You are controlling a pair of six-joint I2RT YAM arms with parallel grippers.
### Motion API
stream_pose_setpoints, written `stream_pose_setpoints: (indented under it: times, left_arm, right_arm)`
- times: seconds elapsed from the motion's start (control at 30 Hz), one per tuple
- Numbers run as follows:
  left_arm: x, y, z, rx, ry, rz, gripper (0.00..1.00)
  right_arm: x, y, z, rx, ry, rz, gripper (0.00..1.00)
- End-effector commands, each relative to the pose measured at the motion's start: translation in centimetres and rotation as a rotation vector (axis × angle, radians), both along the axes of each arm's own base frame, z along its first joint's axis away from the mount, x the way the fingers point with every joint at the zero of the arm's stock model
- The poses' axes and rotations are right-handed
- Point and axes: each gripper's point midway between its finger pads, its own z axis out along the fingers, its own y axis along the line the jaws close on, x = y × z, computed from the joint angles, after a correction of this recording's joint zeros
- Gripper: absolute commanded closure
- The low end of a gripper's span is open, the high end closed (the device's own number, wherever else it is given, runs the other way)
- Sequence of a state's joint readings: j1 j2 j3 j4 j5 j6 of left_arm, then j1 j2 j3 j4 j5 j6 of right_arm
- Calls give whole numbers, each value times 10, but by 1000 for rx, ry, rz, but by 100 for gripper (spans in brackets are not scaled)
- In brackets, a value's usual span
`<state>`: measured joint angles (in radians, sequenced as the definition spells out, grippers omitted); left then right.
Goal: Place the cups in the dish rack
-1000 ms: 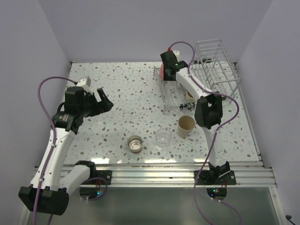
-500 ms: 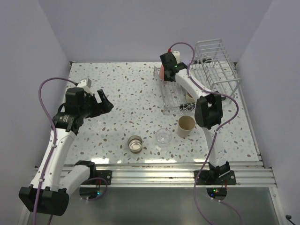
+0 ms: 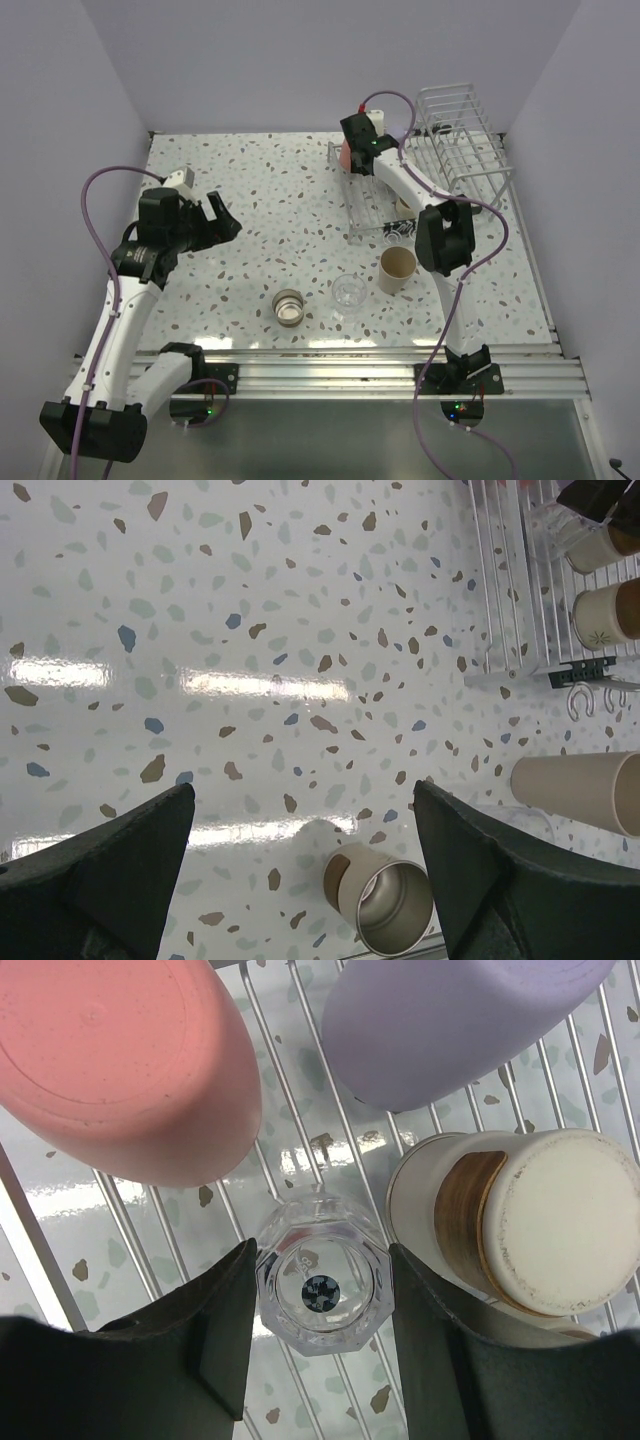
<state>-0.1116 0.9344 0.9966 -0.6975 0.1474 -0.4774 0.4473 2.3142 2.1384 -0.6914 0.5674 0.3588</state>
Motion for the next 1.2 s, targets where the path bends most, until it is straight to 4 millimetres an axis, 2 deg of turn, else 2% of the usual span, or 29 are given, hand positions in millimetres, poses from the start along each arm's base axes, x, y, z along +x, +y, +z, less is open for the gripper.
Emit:
stream_pose_setpoints:
  times: [0.0, 0.3, 0.47, 0.8, 1.17]
  left_arm:
    - [1, 5, 3, 22, -32, 3, 7]
    - [1, 4, 4, 21, -31, -2, 7]
    - [0, 5, 4, 28, -32, 2, 7]
    - [1, 6, 3, 30, -31, 5, 7]
    - [2, 6, 3, 33, -34, 6, 7]
  right_arm:
    - [-5, -5, 11, -6, -12, -31, 100]
    - [-11, 2, -4, 46, 22, -39, 100]
    - [-11, 12, -2, 112, 2, -35, 100]
    - [-5, 22, 12, 196, -45, -58, 100]
    - [0, 25, 45, 215, -115, -74, 100]
